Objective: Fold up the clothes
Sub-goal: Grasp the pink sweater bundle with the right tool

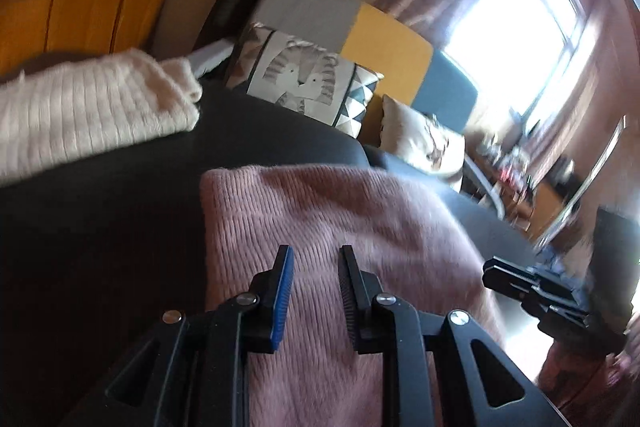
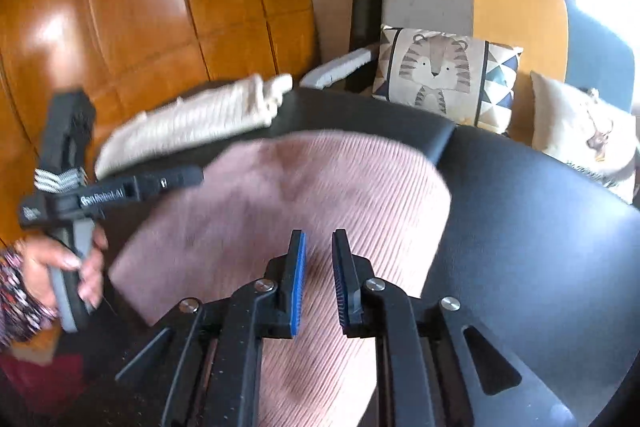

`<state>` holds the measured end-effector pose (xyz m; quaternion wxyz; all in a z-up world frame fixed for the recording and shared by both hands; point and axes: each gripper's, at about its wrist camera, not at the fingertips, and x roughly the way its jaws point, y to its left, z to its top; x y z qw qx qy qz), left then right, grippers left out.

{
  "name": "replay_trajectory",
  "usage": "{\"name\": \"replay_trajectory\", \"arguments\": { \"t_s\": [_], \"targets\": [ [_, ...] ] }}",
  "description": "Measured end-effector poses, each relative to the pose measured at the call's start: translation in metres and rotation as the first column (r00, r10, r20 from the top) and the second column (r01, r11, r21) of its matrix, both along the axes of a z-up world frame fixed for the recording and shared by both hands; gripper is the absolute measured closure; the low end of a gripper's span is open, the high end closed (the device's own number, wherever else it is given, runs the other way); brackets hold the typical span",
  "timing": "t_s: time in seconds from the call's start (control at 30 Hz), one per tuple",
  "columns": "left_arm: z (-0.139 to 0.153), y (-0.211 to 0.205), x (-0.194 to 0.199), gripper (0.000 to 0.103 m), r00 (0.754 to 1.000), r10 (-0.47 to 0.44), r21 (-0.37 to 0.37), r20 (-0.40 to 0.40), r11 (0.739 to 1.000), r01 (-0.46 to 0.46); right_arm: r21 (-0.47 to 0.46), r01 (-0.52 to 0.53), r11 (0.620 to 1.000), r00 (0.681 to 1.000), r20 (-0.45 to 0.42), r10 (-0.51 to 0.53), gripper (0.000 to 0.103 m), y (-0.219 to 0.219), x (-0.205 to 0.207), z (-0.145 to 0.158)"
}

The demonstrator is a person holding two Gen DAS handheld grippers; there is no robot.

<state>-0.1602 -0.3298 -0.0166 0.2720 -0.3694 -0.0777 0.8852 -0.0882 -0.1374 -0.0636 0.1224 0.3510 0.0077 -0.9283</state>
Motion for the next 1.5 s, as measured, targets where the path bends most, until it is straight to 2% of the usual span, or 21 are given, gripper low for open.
{"name": "replay_trajectory", "arguments": {
  "t_s": [0.07, 0.13, 0.2, 0.3, 0.37, 0.43, 0.57, 0.63, 0.7, 0.73, 0.83, 0.97, 1.07, 1.1, 1.13, 1.2, 1.27, 1.33, 1.37, 1.43, 1.5],
  "targets": [
    [-0.012, 0.014, 0.005, 0.08, 0.999, -0.027, -0.122, -0.037, 0.992, 0.023, 0.08, 0.016, 0.997, 1.0, -0.01, -0.015, 0.088, -0.008, 0.002, -0.01],
    [-0.021, 0.021, 0.011, 0.08, 0.994, -0.049, -0.2, -0.096, 0.979, 0.029, 0.13, 0.021, 0.991, 1.0, -0.003, -0.021, 0.09, -0.011, -0.003, -0.024],
    [-0.028, 0.024, 0.017, 0.08, 0.985, -0.071, -0.246, -0.154, 0.969, 0.032, 0.08, 0.036, 0.996, 0.999, 0.017, -0.038, 0.091, -0.004, -0.007, -0.039],
    [-0.025, 0.014, 0.009, 0.08, 0.991, -0.078, -0.178, -0.109, 0.982, 0.057, -0.03, 0.041, 0.999, 0.999, 0.037, -0.04, 0.091, 0.01, -0.008, -0.04],
    [-0.018, 0.003, 0.003, 0.08, 0.995, -0.072, -0.112, -0.062, 0.992, 0.065, -0.11, 0.044, 0.993, 0.998, 0.056, -0.038, 0.091, 0.019, -0.003, -0.029],
    [-0.007, -0.008, 0.005, 0.08, 0.997, -0.055, -0.077, -0.06, 0.996, 0.05, -0.177, 0.054, 0.983, 0.998, 0.037, -0.049, 0.088, 0.027, 0.013, -0.014],
    [-0.001, -0.023, 0.021, 0.08, 0.996, -0.076, 0.019, -0.056, 0.997, 0.077, -0.136, 0.049, 0.989, 0.997, 0.058, -0.041, 0.088, 0.028, 0.043, -0.007],
    [-0.01, -0.014, 0.023, 0.08, 0.995, -0.095, -0.053, -0.039, 0.994, 0.093, -0.128, 0.015, 0.992, 0.996, 0.084, -0.004, 0.088, 0.025, 0.052, -0.012],
    [-0.023, 0.005, 0.024, 0.08, 0.992, -0.113, -0.224, -0.063, 0.97, 0.097, -0.046, 0.012, 0.999, 0.989, 0.149, -0.005, 0.088, 0.016, 0.053, -0.028],
    [-0.029, 0.012, 0.022, 0.08, 0.989, -0.129, -0.274, -0.074, 0.956, 0.104, 0.002, 0.011, 1.0, 0.98, 0.199, -0.011, 0.088, 0.011, 0.051, -0.04],
    [-0.031, 0.02, 0.015, 0.079, 0.986, -0.126, -0.319, -0.105, 0.944, 0.087, -0.024, 0.023, 0.999, 0.98, 0.196, -0.018, 0.088, 0.008, 0.054, -0.054],
    [-0.019, 0.01, -0.001, 0.079, 0.996, -0.091, -0.217, -0.015, 0.972, 0.086, -0.066, -0.003, 0.998, 0.97, 0.244, 0.019, 0.088, 0.011, 0.047, -0.048],
    [-0.008, -0.009, -0.011, 0.079, 0.997, -0.07, -0.06, 0.022, 0.996, 0.071, -0.238, 0.019, 0.971, 0.979, 0.2, 0.03, 0.088, 0.035, 0.05, -0.025],
    [-0.005, -0.017, -0.017, 0.078, 0.998, -0.055, 0.002, 0.041, 0.998, 0.055, -0.316, 0.056, 0.947, 0.985, 0.174, 0.0, 0.078, 0.049, 0.051, -0.018],
    [-0.005, -0.025, -0.024, 0.078, 0.997, -0.041, 0.068, 0.071, 0.997, 0.036, -0.369, 0.102, 0.924, 0.985, 0.166, -0.042, 0.055, 0.062, 0.049, -0.014],
    [-0.009, -0.037, -0.045, 0.072, 0.987, -0.015, 0.16, 0.16, 0.987, -0.011, -0.442, 0.186, 0.877, 0.977, 0.179, -0.117, 0.025, 0.084, 0.042, -0.01],
    [-0.017, -0.042, -0.064, 0.066, 0.967, -0.01, 0.172, 0.255, 0.984, -0.036, -0.51, 0.228, 0.829, 0.964, 0.24, -0.117, 0.024, 0.101, 0.028, -0.017],
    [-0.025, -0.043, -0.076, 0.057, 0.947, -0.019, 0.163, 0.32, 0.986, -0.035, -0.532, 0.268, 0.804, 0.946, 0.302, -0.115, 0.024, 0.11, 0.015, -0.024],
    [-0.028, -0.042, -0.081, 0.053, 0.942, -0.027, 0.148, 0.335, 0.989, -0.025, -0.538, 0.28, 0.795, 0.941, 0.32, -0.115, 0.024, 0.114, 0.008, -0.028],
    [-0.033, -0.037, -0.088, 0.035, 0.938, -0.041, 0.093, 0.344, 0.996, 0.01, -0.552, 0.295, 0.78, 0.929, 0.356, -0.099, 0.024, 0.115, -0.004, -0.039],
    [-0.037, -0.036, -0.091, 0.034, 0.936, -0.058, 0.078, 0.348, 0.996, 0.033, -0.575, 0.311, 0.757, 0.914, 0.399, -0.072, 0.024, 0.116, -0.015, -0.052]
  ]
}}
